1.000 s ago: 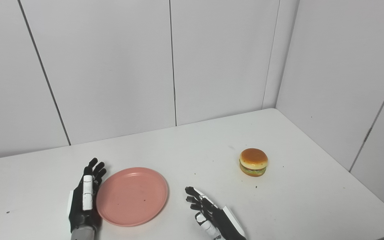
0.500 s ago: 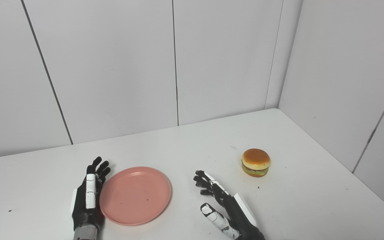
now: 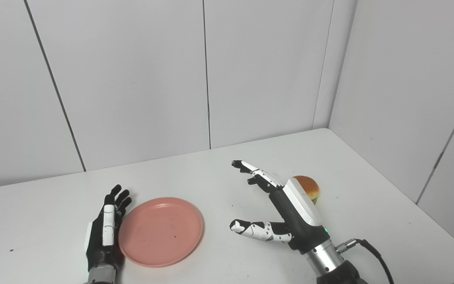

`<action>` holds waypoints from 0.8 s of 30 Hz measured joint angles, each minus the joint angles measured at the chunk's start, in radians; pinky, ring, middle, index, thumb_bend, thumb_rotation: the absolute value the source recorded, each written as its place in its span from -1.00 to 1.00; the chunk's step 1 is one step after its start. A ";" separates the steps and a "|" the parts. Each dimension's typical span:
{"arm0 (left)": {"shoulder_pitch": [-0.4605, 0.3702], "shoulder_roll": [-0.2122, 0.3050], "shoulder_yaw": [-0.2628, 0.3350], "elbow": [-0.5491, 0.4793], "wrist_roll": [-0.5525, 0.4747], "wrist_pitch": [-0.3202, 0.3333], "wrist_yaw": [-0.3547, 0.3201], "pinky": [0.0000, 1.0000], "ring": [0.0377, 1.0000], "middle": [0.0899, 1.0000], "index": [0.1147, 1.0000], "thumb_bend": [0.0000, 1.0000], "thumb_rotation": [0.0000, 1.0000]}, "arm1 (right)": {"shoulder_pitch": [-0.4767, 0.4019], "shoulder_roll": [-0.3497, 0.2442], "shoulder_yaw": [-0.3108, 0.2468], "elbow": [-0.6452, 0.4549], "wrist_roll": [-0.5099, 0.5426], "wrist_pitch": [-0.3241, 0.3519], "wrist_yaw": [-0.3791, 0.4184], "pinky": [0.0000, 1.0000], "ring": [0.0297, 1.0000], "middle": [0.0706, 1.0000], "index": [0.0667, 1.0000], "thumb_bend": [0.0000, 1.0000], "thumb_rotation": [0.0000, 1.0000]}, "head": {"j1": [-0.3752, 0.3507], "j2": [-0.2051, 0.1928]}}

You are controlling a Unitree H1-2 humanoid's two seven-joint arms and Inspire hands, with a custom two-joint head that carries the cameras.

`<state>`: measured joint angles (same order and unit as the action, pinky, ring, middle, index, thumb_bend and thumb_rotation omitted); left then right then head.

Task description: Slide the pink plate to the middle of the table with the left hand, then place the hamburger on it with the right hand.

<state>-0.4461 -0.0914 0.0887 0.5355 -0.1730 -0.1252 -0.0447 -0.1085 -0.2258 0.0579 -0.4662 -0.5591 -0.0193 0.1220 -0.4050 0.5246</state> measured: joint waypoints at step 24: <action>-0.014 0.002 0.003 0.018 -0.004 -0.010 -0.006 1.00 0.80 0.73 0.68 0.69 0.77 | -0.195 -0.199 -0.040 0.323 -0.287 0.031 0.014 0.47 0.55 0.53 0.53 0.82 0.77 | 0.015 -0.002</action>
<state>-0.4605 -0.0893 0.0917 0.5533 -0.1767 -0.1353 -0.0508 -0.3031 -0.4247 0.0182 -0.1434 -0.8461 0.0113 0.1355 -0.3896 0.5231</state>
